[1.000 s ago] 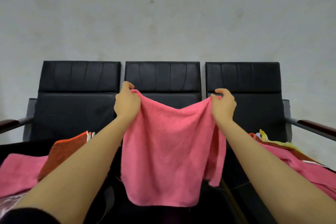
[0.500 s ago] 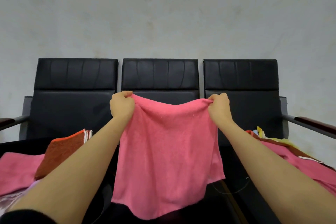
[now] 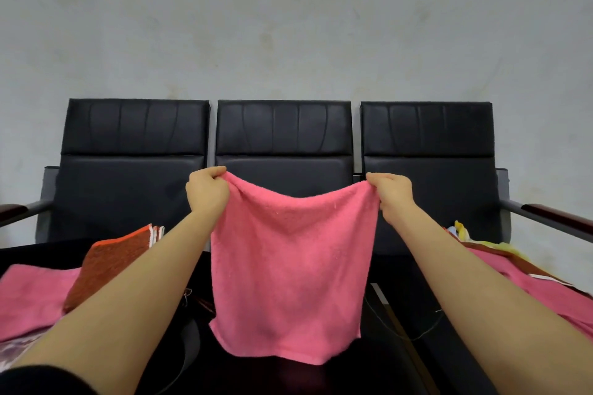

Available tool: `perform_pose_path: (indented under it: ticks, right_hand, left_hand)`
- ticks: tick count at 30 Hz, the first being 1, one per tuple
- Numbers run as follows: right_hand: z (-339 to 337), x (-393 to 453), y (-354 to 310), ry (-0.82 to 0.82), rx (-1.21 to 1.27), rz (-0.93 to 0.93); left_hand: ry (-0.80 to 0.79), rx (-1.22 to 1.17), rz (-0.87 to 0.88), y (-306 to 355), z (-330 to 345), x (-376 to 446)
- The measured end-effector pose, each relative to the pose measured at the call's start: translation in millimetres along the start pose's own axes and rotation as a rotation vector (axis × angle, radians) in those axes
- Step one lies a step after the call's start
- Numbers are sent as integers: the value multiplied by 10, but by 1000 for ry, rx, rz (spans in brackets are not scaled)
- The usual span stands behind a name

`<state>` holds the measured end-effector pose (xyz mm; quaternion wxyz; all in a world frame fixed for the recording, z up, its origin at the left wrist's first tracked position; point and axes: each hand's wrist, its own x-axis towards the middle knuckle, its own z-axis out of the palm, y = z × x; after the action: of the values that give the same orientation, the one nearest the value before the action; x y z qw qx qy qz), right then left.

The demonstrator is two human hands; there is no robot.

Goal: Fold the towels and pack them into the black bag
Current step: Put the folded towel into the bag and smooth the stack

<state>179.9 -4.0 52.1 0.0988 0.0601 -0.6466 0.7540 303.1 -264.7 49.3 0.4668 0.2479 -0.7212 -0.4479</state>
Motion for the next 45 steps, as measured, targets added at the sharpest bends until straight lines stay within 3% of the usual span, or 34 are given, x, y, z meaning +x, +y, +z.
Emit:
perform_pose_path:
  ticks: [2,5,8,12,23,30,39,45]
  right_hand:
    - [4,-21,-36,-69,-42,-79]
    - [13,-14,-81,-100,-337,-229]
    - [3,9,-126,18,-571,-431]
    - [-4,6,-206,148,-546,-531]
    - [-20,34,-300,232,-106,-269]
    - [-28,9,-268,198,-132,-264]
    - [5,-84,-181,305,1,-277]
    - [32,-84,-172,308,-42,-318]
  left_hand:
    - [0,19,15,1,-20,9]
    - [25,26,53,52,-44,40]
    - [62,-28,59,139,-50,85]
    - [99,-91,26,207,-87,140]
    - [77,-25,61,379,-57,189]
    - [-120,349,277,380,-107,295]
    - [89,156,181,365,-82,247]
    - [86,263,151,363,-32,231]
